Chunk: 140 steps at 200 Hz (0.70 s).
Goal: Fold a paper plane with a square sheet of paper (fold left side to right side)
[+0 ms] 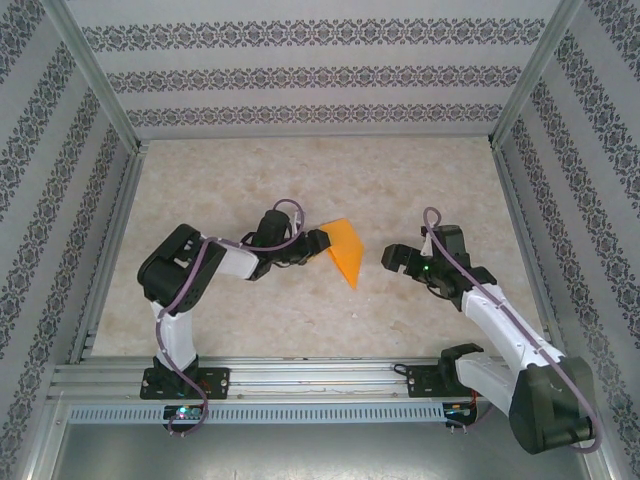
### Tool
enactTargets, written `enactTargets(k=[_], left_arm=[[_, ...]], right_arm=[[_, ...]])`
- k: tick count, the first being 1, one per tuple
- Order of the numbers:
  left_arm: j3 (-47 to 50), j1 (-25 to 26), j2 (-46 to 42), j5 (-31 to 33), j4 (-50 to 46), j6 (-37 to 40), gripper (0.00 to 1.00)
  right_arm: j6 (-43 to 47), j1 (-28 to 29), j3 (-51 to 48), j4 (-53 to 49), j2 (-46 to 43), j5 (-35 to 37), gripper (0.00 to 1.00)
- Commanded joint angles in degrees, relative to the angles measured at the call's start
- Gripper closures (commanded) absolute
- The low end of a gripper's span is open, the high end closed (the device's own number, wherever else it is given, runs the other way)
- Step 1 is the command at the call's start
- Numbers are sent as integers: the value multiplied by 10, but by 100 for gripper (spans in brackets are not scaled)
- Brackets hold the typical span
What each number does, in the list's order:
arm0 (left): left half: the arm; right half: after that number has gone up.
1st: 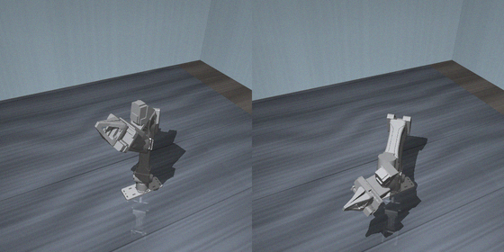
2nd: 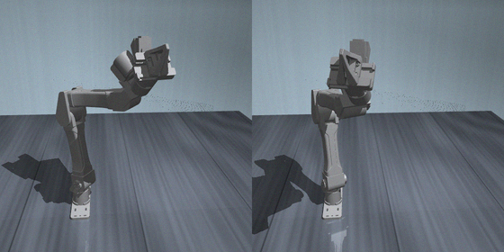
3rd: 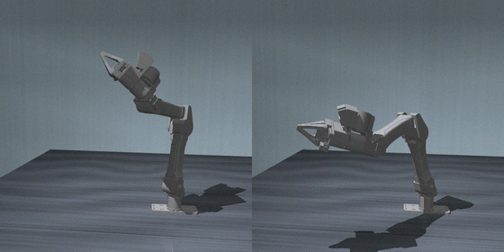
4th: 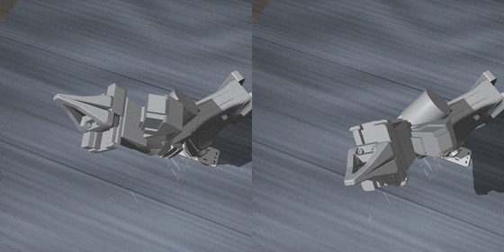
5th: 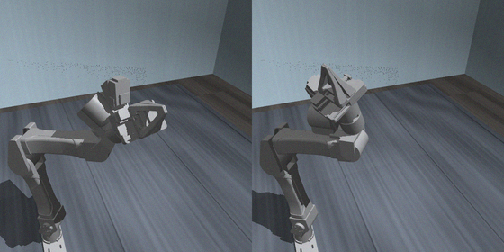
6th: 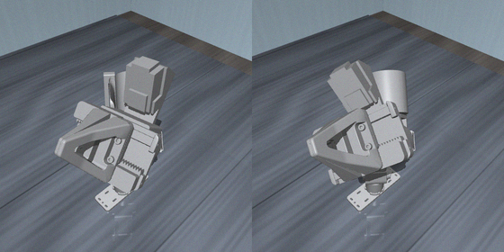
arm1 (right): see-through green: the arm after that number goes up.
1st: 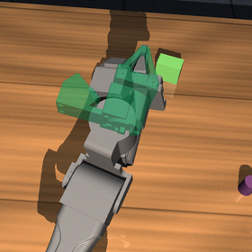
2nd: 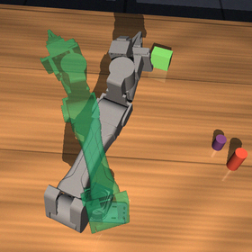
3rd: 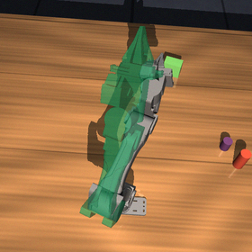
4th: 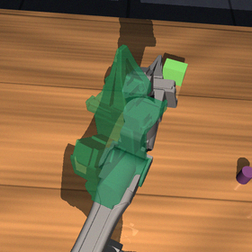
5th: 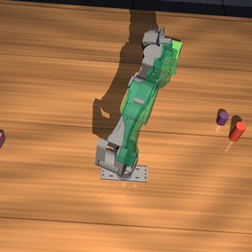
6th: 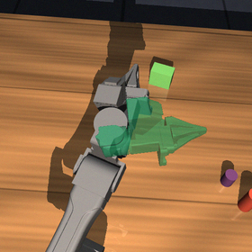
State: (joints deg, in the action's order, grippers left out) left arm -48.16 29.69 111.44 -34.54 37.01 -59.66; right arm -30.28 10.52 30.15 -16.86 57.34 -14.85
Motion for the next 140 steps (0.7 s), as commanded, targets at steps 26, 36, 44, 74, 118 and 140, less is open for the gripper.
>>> enactTargets(k=[26,36,44,74,118,140], left_arm=[[-65,5,56,-29,28,-17,57],[-72,4,60,-28,14,-8,62],[-77,4,62,-29,2,1,67],[-53,-8,40,-38,19,14,90],[28,-32,-63,-94,34,82,100],[70,-40,-108,-152,54,114,100]], right_arm=[[12,-23,-10,31,-13,-76,4],[13,-27,-9,35,-11,-86,6],[14,-29,-9,40,-9,-97,7],[22,-40,-9,61,0,-150,16],[34,-47,-24,135,12,-267,20],[37,-40,-22,171,39,-330,13]])
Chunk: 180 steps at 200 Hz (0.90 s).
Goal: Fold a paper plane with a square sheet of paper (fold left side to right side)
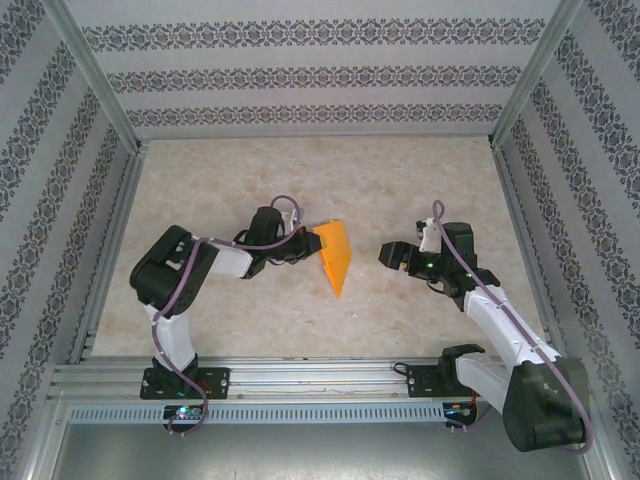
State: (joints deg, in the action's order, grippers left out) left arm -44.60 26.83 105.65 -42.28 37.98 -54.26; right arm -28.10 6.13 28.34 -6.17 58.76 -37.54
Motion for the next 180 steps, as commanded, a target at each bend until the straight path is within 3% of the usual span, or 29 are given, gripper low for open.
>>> enactTargets(k=[1,46,83,134,165,180], left_arm=[[36,-12,-52,-77,46,61,100],[98,-19,-106,-172,108,75,100],[107,-20,-108,-216,109,82,100],[107,-20,-108,-209,46,117,100],[100,-20,-116,-198,-8,148,100],[95,-20,-122,-195,-34,162,100]], right_arm=[[15,5,-4,65,26,-105,13],[25,61,1,144,97,-154,5],[20,103,21,194,169,-179,9],[12,120,54,209,211,-197,32],[16,118,73,199,226,-202,53],[17,118,79,196,235,-198,57]])
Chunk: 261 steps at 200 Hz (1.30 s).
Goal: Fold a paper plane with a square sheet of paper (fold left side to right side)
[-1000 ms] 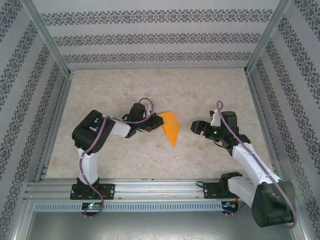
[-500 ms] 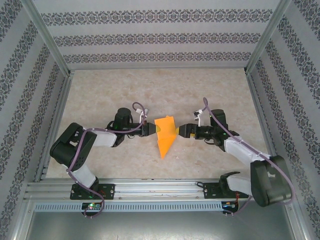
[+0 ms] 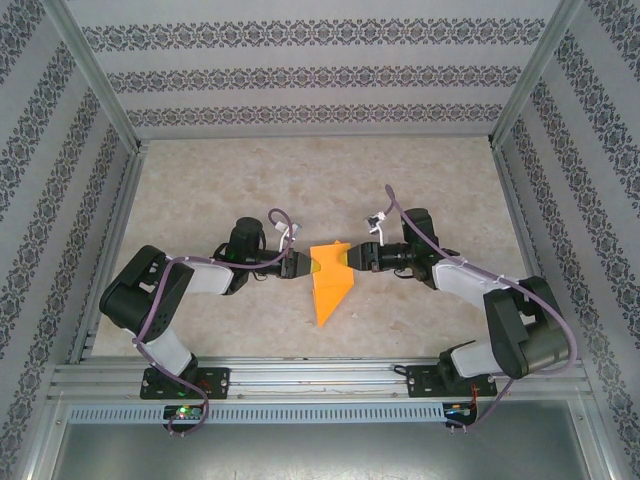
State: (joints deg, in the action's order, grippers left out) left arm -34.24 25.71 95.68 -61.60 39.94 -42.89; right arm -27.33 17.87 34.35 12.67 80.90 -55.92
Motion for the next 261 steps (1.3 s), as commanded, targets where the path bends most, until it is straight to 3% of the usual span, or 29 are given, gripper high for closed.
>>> enactTargets(k=[1,33,62,92,129,169,200,227,261], left_arm=[[-9,-9,-23,-2,-55,49,100],[-12,-9,-29,5,-78,61,100],[-13,-11,-36,20,-90,66,90],[-17,-25,-70,70,-174,108,62],[-42,-37,-162,209,-368,206,41],[-67,-28,-276,350,-510,274,36],[-95,31,-319,439,-596,314,36],[-129,125,-310,534,-661,339,35],[-157,227,-274,623,-677,334,35]], right_arm=[[10,1,19,8,14,-15,57],[11,1,32,3,35,-6,73],[11,1,41,-7,55,20,100],[10,1,52,-18,88,58,100],[-11,0,75,-20,142,93,100],[-44,0,92,-22,161,114,100],[-66,-1,101,-40,161,124,100],[-80,-2,112,-61,161,126,100],[-122,-4,123,-79,167,124,100]])
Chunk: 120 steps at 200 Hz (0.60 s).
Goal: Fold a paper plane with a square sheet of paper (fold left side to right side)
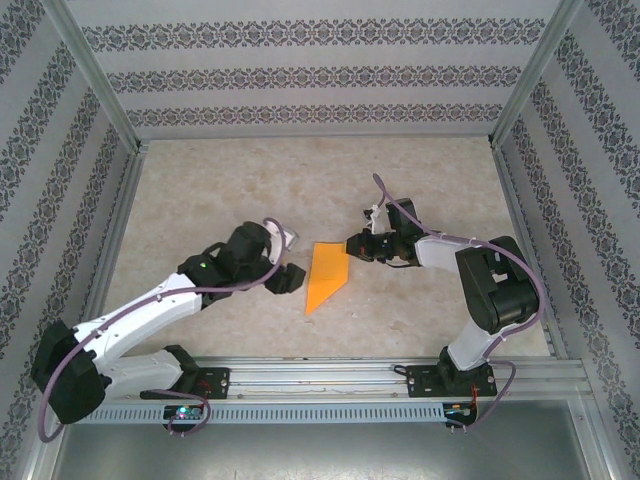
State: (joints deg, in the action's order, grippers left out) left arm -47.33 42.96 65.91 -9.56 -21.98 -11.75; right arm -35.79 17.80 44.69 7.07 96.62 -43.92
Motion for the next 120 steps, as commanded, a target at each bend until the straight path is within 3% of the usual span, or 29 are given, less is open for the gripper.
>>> enactTargets(k=[1,69,120], left_arm=[[-27,57,24,105,-58,22,35],[-88,179,144,184,-44,18,34],[-136,212,240,232,-60,13,34]], right_arm=[[-39,-3,20,-24,10,4,100],[-101,-3,43,-79,15,20,100],[-121,-2,58,-95,18,13,100]])
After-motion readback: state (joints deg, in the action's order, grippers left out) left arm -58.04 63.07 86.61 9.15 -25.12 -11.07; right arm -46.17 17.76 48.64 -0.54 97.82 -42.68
